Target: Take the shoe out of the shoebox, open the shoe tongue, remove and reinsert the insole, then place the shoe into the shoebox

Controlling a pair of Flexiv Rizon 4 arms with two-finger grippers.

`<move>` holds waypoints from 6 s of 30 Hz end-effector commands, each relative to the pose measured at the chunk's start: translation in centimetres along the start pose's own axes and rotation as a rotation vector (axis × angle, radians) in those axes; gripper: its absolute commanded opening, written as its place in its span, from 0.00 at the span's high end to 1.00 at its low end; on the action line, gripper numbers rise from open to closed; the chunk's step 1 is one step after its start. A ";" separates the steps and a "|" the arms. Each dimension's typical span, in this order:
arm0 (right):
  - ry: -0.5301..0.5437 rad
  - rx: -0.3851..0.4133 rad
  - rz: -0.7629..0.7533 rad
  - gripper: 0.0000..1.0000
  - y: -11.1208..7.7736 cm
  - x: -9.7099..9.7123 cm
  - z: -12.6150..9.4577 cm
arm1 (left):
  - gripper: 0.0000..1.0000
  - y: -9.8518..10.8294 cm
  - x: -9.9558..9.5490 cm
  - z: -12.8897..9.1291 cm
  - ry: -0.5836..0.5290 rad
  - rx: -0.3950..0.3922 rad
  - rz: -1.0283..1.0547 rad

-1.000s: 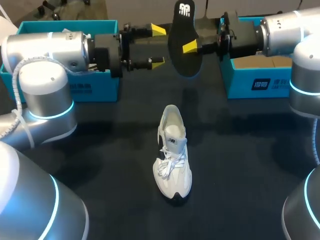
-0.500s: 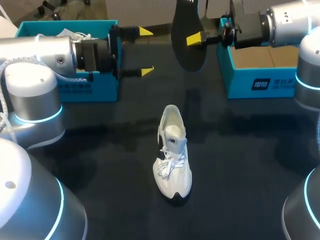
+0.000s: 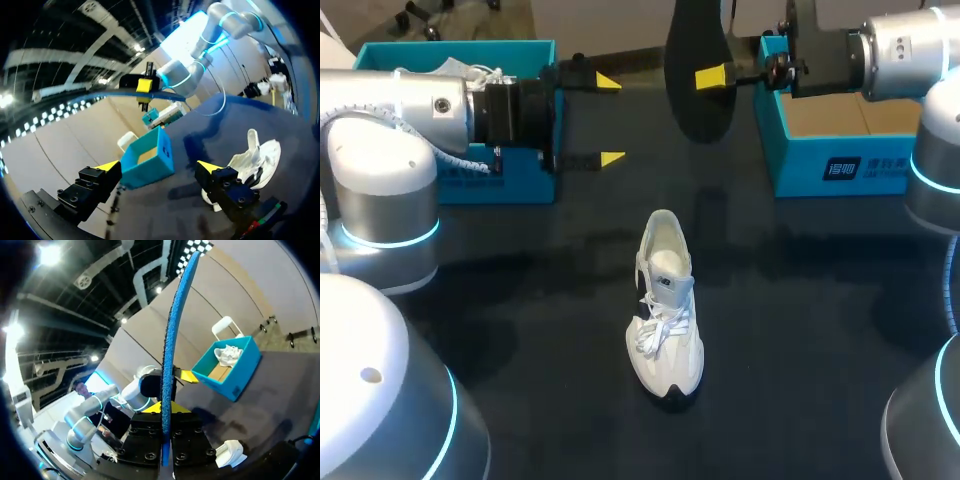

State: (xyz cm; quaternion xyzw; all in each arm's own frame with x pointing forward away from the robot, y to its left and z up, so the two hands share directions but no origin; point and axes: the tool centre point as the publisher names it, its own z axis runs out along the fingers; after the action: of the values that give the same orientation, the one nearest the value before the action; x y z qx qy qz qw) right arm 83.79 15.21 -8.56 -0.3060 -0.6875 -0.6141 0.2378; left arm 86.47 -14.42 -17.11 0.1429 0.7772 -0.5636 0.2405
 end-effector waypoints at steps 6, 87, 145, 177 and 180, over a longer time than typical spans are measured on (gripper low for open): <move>0.009 -0.005 -0.006 1.00 -0.2 -0.4 0.3 | 0.00 -0.1 0.0 0.1 0.040 -0.088 -0.198; 0.112 0.050 -0.365 1.00 -4.2 -1.0 4.2 | 0.00 6.2 12.6 0.0 0.324 -0.279 -0.360; 0.131 0.006 -0.429 1.00 -11.7 -5.6 7.7 | 0.00 7.5 16.2 1.3 0.404 -0.471 -0.320; 0.112 -0.025 -0.417 1.00 -14.7 -8.5 7.0 | 0.00 7.7 15.8 1.2 0.327 -0.483 -0.364; 0.114 -0.027 -0.415 1.00 -15.1 -8.9 7.1 | 0.00 7.7 15.7 1.2 0.325 -0.486 -0.366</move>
State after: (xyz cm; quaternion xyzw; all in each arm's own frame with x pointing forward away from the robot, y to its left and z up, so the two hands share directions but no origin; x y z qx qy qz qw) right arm 79.57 20.01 -25.68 -0.1268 -0.7157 -0.6723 0.1404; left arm 77.50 -13.88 -32.09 0.0287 0.9291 -0.3672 0.0330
